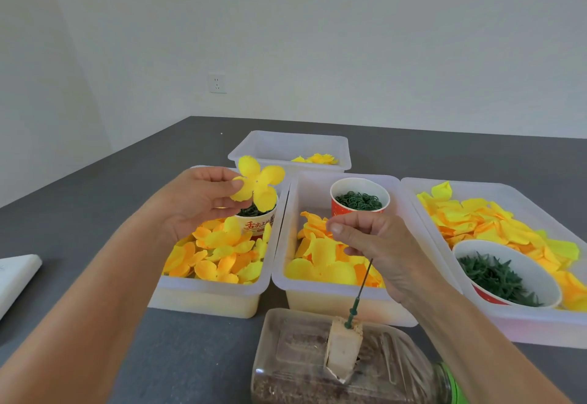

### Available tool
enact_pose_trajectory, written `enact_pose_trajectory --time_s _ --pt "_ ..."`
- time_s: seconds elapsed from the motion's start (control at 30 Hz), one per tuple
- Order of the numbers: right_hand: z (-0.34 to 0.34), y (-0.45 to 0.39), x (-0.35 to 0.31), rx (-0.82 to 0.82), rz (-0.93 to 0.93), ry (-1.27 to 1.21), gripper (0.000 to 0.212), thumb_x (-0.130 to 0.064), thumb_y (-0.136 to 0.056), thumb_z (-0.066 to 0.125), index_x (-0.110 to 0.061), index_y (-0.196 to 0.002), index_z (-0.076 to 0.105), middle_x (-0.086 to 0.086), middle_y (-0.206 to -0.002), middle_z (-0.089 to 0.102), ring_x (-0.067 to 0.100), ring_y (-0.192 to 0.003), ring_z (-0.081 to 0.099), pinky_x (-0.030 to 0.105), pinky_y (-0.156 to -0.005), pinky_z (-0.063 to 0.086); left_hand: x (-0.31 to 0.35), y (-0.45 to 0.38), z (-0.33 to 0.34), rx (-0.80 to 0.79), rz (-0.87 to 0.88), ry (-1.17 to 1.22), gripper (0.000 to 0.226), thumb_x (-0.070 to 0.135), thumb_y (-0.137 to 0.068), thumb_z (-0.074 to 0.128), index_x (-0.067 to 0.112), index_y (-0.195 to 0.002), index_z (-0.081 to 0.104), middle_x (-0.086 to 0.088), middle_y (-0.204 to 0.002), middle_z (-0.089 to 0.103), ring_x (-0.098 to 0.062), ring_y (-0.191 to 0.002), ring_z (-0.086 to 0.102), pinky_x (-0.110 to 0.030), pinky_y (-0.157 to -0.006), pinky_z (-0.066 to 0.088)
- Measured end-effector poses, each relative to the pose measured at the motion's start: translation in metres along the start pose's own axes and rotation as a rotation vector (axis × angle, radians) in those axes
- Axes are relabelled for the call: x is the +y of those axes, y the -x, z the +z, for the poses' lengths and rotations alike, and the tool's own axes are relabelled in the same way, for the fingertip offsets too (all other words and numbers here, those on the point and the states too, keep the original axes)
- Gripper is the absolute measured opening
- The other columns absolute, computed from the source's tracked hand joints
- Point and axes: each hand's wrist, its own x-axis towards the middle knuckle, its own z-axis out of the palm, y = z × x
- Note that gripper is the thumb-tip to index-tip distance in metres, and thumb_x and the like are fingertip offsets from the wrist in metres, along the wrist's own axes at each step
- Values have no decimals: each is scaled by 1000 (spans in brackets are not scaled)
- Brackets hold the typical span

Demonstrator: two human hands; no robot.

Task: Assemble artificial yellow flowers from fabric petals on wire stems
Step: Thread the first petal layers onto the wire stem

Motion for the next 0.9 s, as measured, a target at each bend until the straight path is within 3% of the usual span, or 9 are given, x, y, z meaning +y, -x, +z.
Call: enact_pose_trajectory --time_s 0.2,0.3,0.37,0.43,0.57,0.67,0.9 --pt "2 -8 -16 -22 12 -101 28 -28 -74 71 -19 -101 70 -1 -97 74 14 -97 67 28 -77 51 8 12 36 -179 10 202 20 12 -69 63 8 -88 66 -9 -79 72 -25 -75 71 -34 -75 57" --pt "4 -8 -24 -88 22 -236 31 -39 -64 69 -19 -88 75 2 -90 74 13 -85 69 29 -75 50 6 19 55 -249 24 189 16 15 -67 66 11 -82 68 -9 -81 73 -27 -79 71 -32 -74 57" --pt "3 -7 -26 -98 35 -333 23 -35 -64 70 -18 -79 74 4 -83 73 14 -75 68 30 -71 51 4 23 65 -294 23 154 9 18 -66 67 16 -72 72 -8 -81 73 -26 -80 71 -31 -75 57" --pt "1 -6 -26 -97 39 -390 21 -29 -67 69 -14 -81 72 5 -77 71 17 -70 68 28 -63 53 3 26 73 -320 9 112 7 19 -65 67 19 -67 74 -7 -81 73 -25 -80 71 -32 -79 54" --pt "-3 -1 -26 -47 42 -383 24 -24 -67 67 -9 -85 70 2 -64 66 12 -56 62 21 -50 49 1 30 82 -305 -19 104 5 20 -63 69 17 -65 72 -6 -81 72 -22 -77 69 -34 -80 54" --pt "-6 1 -27 -39 40 -374 24 -23 -66 68 -8 -85 70 1 -62 66 12 -53 61 21 -48 49 2 31 87 -270 -11 117 15 19 -61 70 13 -75 68 -6 -79 71 -19 -73 67 -31 -73 57" --pt "-22 9 -29 -169 56 -367 22 -20 -60 72 -14 -81 77 7 -81 73 15 -67 67 24 -58 54 5 35 91 -213 23 190 14 12 -59 68 11 -73 65 -5 -71 70 -15 -62 66 -26 -60 56"
